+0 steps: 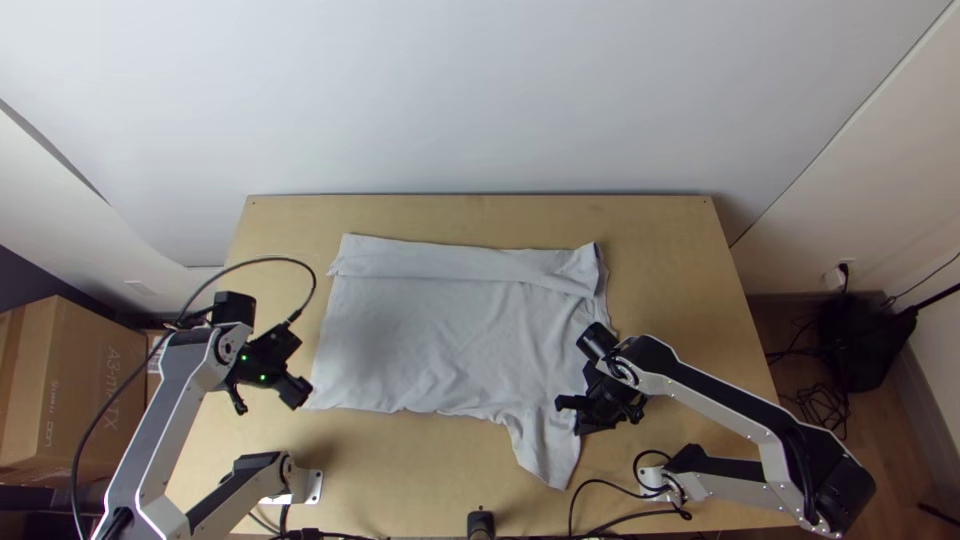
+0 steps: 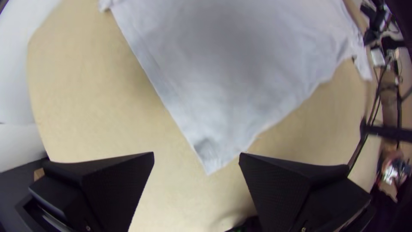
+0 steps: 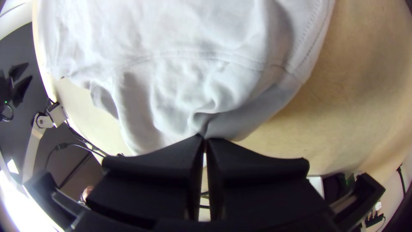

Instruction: Fold the t-shirt

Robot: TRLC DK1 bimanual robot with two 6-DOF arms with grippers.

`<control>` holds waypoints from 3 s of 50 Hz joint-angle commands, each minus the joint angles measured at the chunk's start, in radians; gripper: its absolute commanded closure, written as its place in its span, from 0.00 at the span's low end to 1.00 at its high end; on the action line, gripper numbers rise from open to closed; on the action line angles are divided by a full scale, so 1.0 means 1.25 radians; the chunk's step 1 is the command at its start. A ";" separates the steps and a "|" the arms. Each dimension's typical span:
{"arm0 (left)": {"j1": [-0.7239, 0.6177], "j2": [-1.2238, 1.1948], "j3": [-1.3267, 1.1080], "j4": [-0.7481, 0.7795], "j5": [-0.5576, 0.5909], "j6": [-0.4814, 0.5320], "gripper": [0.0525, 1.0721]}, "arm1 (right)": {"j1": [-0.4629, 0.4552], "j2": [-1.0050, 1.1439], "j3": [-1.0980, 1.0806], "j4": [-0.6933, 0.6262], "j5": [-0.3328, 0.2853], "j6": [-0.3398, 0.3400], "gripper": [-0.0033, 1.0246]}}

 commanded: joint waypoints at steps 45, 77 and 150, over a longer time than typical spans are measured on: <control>0.029 0.142 -0.121 0.083 0.006 0.147 0.97 | -0.089 -0.078 0.018 -0.008 0.004 -0.015 0.97; 0.087 0.157 0.021 0.094 0.101 0.102 0.97 | -0.185 -0.142 0.096 -0.112 0.157 -0.100 0.97; -0.019 0.789 0.766 0.272 0.151 -0.254 0.97 | -0.412 0.508 0.755 0.102 0.178 -0.160 0.97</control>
